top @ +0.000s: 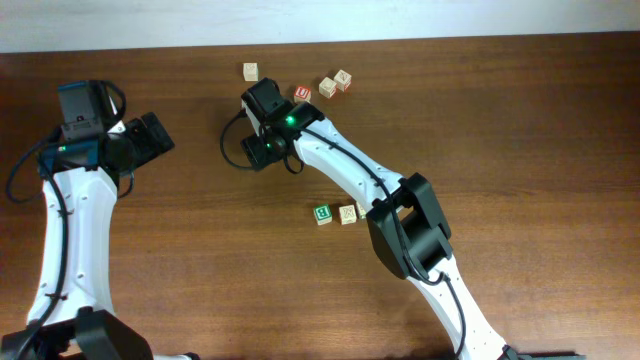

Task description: Rotate 4 blocks

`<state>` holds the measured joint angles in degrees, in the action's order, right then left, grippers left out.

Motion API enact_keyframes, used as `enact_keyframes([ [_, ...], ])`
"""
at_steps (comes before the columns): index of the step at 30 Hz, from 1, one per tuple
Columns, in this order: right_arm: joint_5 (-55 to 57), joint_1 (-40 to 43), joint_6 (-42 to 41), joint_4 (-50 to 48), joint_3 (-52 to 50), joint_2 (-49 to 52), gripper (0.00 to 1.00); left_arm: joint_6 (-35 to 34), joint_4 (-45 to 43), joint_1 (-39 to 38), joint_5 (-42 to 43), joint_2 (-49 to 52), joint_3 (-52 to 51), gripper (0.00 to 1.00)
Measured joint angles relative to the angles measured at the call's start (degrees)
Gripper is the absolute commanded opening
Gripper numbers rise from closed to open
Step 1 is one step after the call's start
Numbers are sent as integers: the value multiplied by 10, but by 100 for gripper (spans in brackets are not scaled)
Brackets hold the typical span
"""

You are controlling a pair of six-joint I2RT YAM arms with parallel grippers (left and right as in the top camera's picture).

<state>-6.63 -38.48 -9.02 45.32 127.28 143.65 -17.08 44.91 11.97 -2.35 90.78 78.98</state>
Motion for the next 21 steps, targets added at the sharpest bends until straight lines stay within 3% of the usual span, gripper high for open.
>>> enact_keyframes([
  [3,-5,0,18,-4,0,3,49,-1,8,0,2,0,0,99],
  [10,-10,0,22,-2,0,14,48,-1,12,0,6,0,0,99],
  [14,-11,0,17,-2,0,29,37,-2,13,0,7,0,0,99],
  [21,-13,0,-73,33,0,28,33,-3,20,0,7,0,0,99],
])
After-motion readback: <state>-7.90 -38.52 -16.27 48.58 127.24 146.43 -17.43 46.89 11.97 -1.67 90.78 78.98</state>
